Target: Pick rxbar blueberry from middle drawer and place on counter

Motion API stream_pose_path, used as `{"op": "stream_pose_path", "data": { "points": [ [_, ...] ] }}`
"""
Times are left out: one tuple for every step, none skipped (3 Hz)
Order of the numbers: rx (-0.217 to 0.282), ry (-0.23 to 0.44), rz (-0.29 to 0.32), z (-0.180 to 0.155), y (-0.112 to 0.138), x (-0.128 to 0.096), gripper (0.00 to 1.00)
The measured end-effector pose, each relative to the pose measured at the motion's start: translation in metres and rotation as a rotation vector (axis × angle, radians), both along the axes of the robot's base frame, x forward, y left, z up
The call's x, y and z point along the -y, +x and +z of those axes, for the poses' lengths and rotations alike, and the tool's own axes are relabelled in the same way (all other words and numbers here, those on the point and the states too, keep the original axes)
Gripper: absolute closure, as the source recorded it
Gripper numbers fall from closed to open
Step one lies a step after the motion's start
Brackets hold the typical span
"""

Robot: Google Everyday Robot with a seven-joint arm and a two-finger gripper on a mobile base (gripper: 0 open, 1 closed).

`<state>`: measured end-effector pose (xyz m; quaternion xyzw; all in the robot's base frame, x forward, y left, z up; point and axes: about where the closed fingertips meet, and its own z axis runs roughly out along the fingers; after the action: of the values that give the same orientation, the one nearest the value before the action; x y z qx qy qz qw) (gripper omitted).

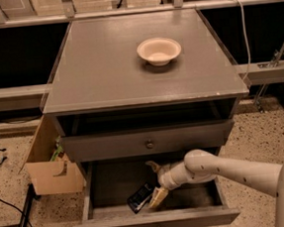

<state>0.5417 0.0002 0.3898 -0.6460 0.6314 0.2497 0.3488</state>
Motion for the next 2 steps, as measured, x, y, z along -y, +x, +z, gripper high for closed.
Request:
{"op": "stream_pose_path", "data": {
  "points": [
    [-0.012, -0.013, 0.005, -0.0027, 0.0024, -0.0052, 0.00],
    [-0.016, -0.029, 0.007, -0.0046, 0.0026, -0.0076, 0.00]
  ]
}}
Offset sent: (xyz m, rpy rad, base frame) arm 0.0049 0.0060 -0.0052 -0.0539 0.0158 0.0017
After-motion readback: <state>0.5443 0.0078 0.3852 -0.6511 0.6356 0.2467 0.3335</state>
